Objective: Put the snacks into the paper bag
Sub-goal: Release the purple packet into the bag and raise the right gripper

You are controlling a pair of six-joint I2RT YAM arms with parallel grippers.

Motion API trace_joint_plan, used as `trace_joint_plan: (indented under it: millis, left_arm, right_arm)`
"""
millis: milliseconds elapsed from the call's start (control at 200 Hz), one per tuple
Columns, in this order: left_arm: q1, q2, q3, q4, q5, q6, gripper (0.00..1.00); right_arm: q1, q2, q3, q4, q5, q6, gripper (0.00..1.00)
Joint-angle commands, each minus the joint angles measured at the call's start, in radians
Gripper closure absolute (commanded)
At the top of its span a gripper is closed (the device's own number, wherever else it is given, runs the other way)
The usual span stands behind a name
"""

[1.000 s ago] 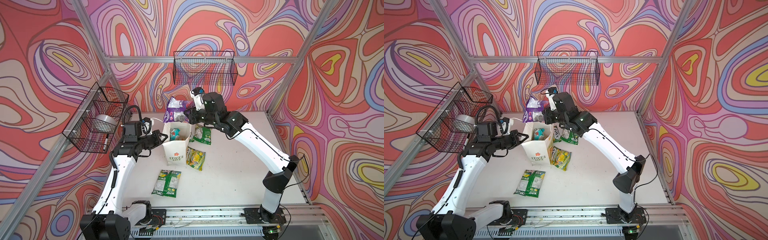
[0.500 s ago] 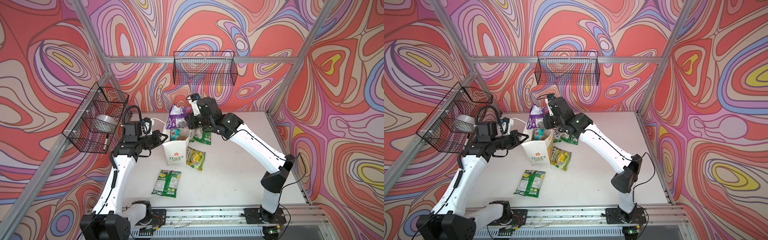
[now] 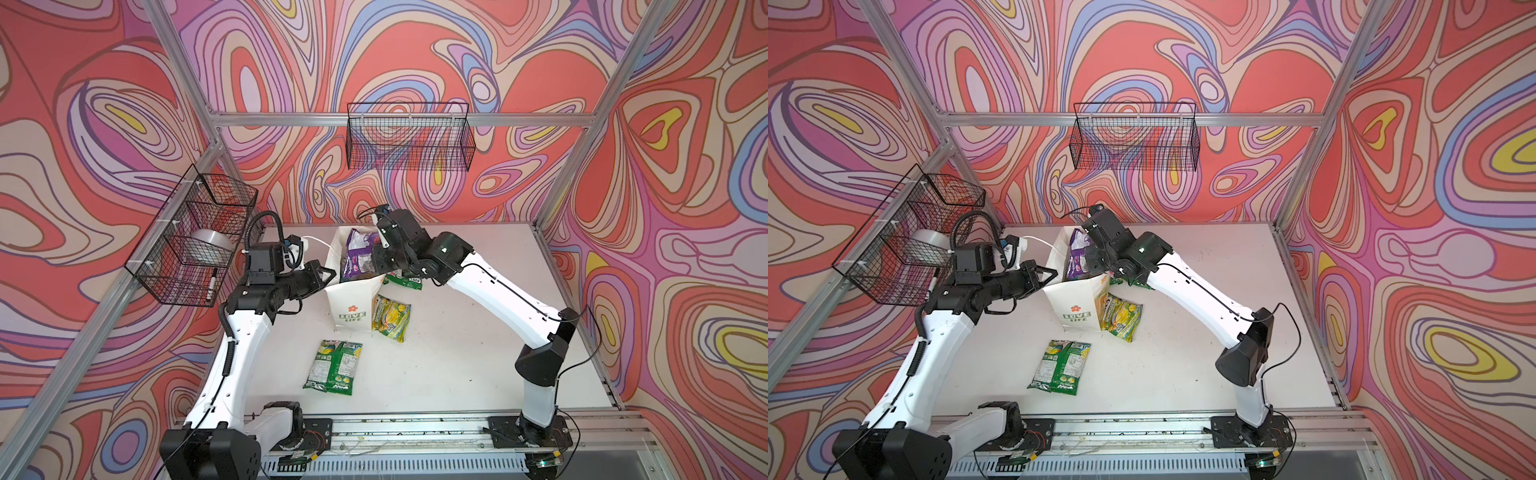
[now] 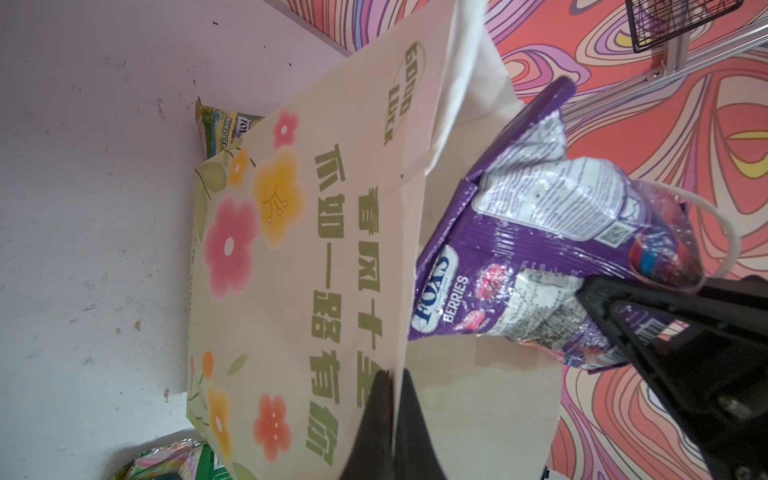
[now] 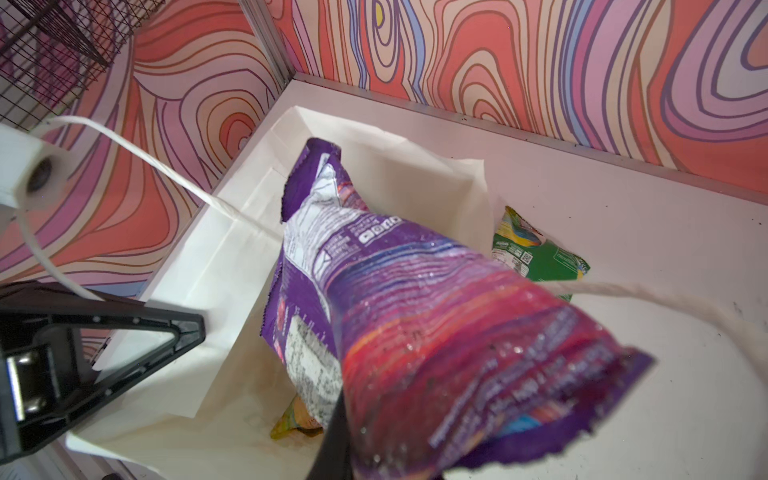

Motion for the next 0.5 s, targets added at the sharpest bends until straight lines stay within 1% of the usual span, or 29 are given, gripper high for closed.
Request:
trace_joint_plan:
  millis: [0, 30, 130, 260, 381, 491]
  left_arm:
    - [0.003, -0.018, 0.000, 0.074, 0.012, -0.003, 1.00]
    - [0.003, -0.016, 0.002, 0.072, 0.015, -0.002, 1.00]
    - [0.003, -0.013, 0.003, 0.075, 0.025, -0.008, 1.00]
    - [0.003, -0.015, 0.000, 0.070, 0.008, -0.002, 1.00]
    - [0.003, -0.012, 0.002, 0.072, 0.019, -0.005, 1.00]
    - [0.003, -0.012, 0.000, 0.071, 0.009, -0.002, 1.00]
  right_arm:
    - [0.008, 0.025, 0.042, -0.037, 0.066, 0.002, 1.00]
    - [0.009, 0.029, 0.044, -0.039, 0.069, 0.001, 1.00]
    - [0.009, 0.032, 0.043, -0.030, 0.060, 0.002, 0.93]
    - [0.011, 0.029, 0.048, -0.022, 0.058, -0.005, 0.80]
    - [0.011, 0.025, 0.051, -0.013, 0.060, -0.010, 0.59]
    - [0.011, 0.018, 0.051, 0.001, 0.053, -0.015, 0.45]
